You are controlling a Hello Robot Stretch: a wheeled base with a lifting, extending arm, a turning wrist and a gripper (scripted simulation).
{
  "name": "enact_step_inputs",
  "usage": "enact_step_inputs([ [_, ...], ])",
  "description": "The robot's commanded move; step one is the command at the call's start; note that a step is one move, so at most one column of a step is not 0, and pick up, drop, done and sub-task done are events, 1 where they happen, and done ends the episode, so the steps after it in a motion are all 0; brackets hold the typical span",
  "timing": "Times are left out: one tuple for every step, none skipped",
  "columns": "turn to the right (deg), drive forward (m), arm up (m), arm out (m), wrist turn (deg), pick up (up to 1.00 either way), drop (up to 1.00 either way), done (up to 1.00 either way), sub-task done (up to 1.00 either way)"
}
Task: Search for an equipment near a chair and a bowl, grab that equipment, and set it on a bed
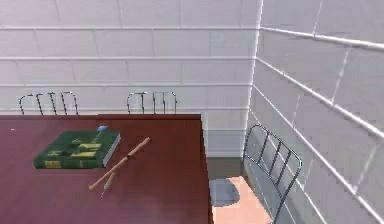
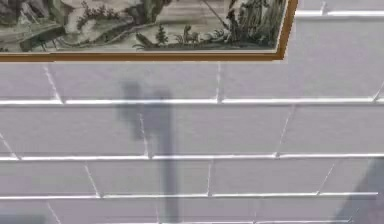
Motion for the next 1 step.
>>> enact_step_inputs([
  [-45.0, 0.00, 0.00, 0.00, 0.0, 0.00, 0.00, 0.00, 0.00],
])
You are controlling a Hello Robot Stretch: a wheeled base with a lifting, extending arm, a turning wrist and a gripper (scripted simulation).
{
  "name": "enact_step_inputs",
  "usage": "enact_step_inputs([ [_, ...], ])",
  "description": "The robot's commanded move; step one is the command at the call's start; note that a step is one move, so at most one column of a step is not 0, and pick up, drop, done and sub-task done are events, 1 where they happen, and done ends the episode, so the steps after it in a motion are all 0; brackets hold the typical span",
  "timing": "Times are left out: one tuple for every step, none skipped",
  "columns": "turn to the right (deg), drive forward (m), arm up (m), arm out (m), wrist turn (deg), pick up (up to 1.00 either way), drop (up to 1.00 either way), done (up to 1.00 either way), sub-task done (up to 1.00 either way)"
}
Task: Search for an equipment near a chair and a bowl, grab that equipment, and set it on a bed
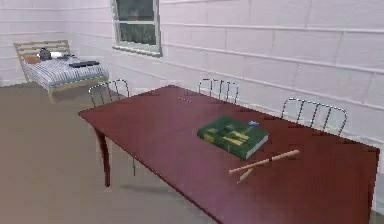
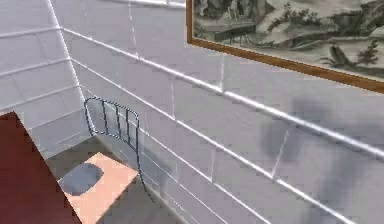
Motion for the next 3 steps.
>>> enact_step_inputs([
  [-45.0, 0.00, 0.00, 0.00, 0.0, 0.00, 0.00, 0.00, 0.00],
  [-24.0, 0.00, 0.00, 0.00, 0.0, 0.00, 0.00, 0.00, 0.00],
  [45.0, 0.00, 0.00, 0.00, 0.0, 0.00, 0.00, 0.00, 0.00],
])
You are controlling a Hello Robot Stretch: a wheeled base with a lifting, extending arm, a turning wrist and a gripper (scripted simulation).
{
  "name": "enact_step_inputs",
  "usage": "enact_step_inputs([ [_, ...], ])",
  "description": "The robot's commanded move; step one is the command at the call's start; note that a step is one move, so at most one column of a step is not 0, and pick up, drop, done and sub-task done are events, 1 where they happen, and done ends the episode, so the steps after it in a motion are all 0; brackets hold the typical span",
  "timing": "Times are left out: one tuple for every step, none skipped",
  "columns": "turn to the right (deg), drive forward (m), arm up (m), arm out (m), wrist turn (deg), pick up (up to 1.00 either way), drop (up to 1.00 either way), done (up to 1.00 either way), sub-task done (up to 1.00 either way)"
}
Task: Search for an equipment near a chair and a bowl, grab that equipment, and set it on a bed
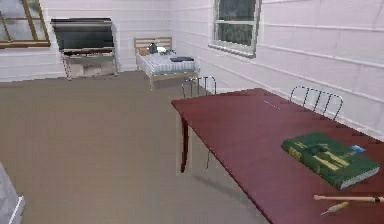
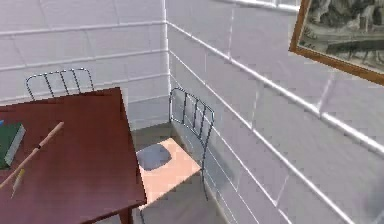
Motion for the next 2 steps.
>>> enact_step_inputs([
  [45.0, 0.00, 0.00, 0.00, 0.0, 0.00, 0.00, 0.00, 0.00],
  [3.0, 0.00, 0.00, 0.00, 0.0, 0.00, 0.00, 0.00, 0.00],
])
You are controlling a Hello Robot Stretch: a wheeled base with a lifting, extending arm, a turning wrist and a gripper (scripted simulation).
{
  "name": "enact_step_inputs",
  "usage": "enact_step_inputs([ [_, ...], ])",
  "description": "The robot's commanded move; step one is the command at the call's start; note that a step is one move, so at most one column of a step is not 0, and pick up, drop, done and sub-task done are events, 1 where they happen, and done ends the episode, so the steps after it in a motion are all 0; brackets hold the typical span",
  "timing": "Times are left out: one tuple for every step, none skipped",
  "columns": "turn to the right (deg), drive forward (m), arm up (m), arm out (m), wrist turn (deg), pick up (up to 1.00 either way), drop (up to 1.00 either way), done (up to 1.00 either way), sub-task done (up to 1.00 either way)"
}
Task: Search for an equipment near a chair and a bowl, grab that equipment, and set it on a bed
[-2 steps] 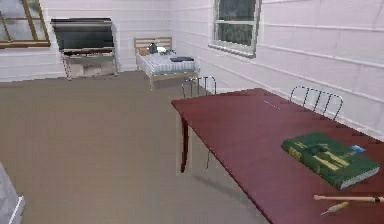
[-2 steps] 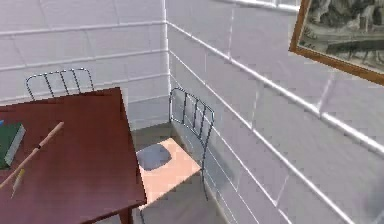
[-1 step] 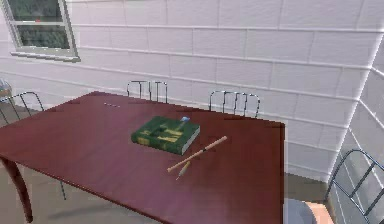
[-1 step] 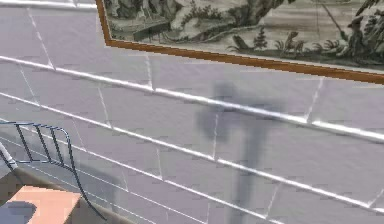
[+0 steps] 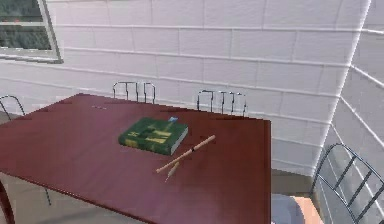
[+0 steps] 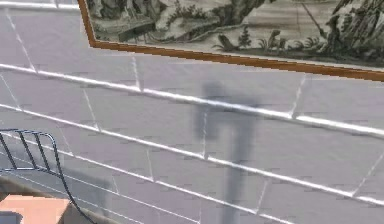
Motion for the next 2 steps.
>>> enact_step_inputs([
  [0.0, 0.15, 0.00, 0.00, 0.0, 0.00, 0.00, 0.00, 0.00],
  [-45.0, 0.00, 0.00, 0.00, 0.0, 0.00, 0.00, 0.00, 0.00],
])
